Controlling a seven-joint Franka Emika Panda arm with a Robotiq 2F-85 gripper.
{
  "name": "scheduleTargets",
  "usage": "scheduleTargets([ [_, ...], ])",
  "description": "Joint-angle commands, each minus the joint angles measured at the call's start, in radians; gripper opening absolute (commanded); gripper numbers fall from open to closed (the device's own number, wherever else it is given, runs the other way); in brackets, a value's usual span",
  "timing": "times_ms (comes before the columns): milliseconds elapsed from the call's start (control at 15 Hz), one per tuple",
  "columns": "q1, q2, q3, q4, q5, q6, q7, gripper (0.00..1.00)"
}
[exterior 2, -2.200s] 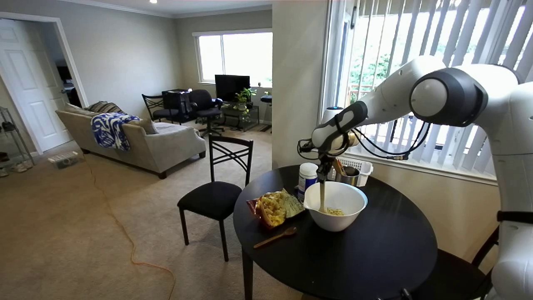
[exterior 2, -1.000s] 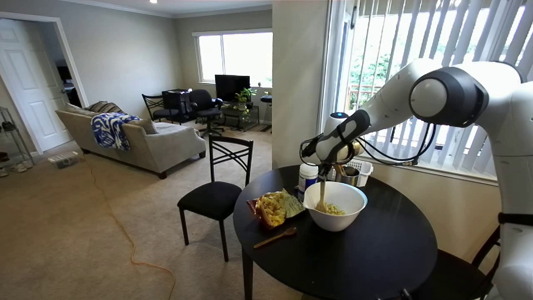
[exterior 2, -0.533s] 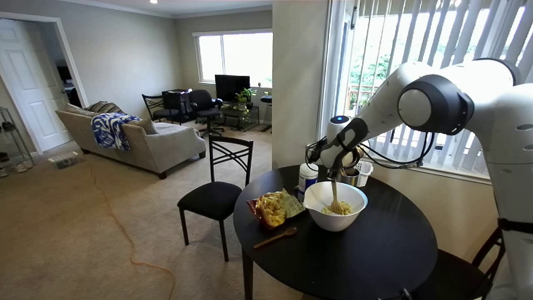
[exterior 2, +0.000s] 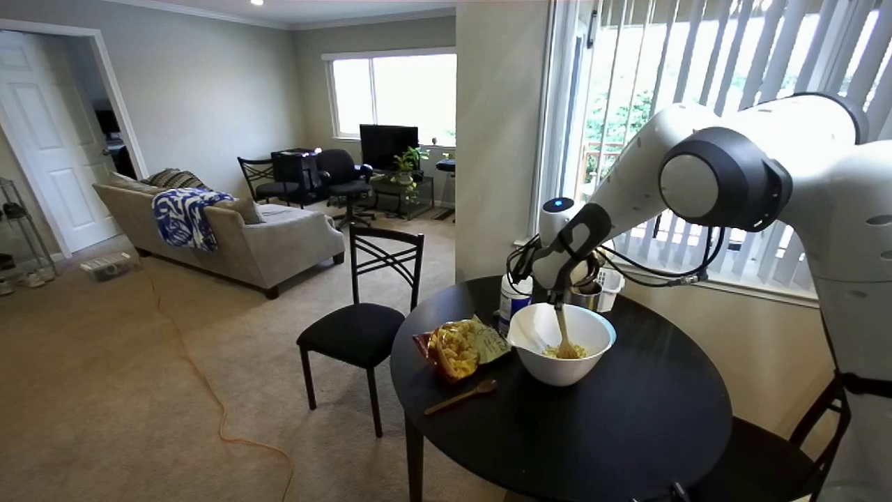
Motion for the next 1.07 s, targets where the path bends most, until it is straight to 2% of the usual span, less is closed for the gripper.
scheduleTargets([
  [0, -0.131, -0.056, 0.149, -0.007, -0.051, -0.09, -0.034, 0.04],
  [333, -0.317, -0.073, 0.338, 0.023, 0.017, -0.201, -0.156, 0.04],
  [600, -0.44, -0.076, 0.462, 0.033, 0.153, -0.215, -0.315, 0.04],
  [800, -0.499, -0.064, 0.522, 0.047, 0.305, -0.203, -0.394, 0.05],
  [1000, -0.516, -0.061, 0.527, 0.051, 0.397, -0.146, -0.39, 0.05],
])
